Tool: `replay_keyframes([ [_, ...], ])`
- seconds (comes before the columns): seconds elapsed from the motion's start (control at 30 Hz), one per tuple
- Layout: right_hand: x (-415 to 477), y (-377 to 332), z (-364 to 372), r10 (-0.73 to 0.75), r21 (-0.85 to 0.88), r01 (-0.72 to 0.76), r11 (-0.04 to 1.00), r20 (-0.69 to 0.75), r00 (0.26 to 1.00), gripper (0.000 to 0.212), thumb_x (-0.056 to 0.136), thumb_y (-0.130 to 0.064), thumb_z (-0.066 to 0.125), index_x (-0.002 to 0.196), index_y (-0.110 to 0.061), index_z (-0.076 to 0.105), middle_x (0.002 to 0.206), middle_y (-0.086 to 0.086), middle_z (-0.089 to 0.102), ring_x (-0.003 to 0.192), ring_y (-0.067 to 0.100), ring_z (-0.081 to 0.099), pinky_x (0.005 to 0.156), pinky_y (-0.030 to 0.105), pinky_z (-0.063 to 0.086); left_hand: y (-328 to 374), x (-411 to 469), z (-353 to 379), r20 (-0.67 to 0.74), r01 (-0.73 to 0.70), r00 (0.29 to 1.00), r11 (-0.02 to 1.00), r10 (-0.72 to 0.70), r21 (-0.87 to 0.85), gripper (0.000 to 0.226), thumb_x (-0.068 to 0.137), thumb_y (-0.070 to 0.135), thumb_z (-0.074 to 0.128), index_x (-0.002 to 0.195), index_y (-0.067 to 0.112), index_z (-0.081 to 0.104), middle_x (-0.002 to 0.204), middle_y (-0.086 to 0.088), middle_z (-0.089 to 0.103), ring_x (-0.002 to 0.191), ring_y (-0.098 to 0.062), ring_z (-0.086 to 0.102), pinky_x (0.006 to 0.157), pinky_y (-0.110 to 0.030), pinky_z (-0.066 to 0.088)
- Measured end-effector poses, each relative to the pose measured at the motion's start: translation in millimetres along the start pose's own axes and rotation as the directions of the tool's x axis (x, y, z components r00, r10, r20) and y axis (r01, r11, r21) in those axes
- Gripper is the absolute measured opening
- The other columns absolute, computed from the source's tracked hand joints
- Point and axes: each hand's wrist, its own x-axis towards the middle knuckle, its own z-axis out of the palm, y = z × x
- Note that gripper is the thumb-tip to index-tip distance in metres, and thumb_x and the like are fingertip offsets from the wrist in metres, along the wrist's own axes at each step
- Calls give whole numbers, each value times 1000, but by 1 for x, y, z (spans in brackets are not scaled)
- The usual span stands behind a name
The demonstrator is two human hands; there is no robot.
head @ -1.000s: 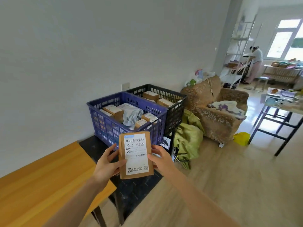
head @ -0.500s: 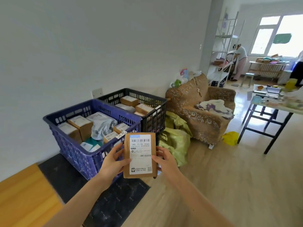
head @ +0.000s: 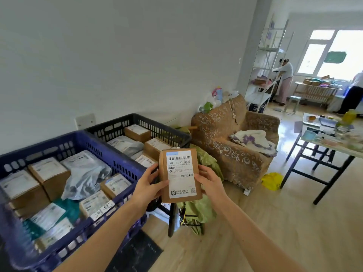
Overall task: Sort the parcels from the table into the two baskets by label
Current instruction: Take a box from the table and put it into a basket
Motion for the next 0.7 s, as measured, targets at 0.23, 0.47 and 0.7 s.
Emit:
replay_keyframes([
  [0.23,84,-18,-21,-33,22,33,999,-1,999,31,94,-20,60,125,-20,55,114,1,68,99,18,68,87,38,56,28,76,26,-31,-30,999,998,32,62,73,83,9,73,144,26,37,124,0,62,109,-18,64,78,-32,55],
  [0.47,174,-43,-32,-73,-2,75,997,192,979,37,93,-22,61,129,-24,53,121,-2,64,100,12,65,69,20,46,51,152,47,-173,-80,980,990,99,113,67,84,10,72,141,29,41,116,-8,66,98,-25,69,78,-41,59],
  [0.7,252,-63,-41,-59,-12,69,998,405,913,31,94,-24,60,124,-31,53,118,-8,65,100,9,64,70,22,46,76,208,75,-403,-22,909,978,106,208,65,85,25,72,139,40,39,102,-6,70,89,-22,71,62,-32,59],
])
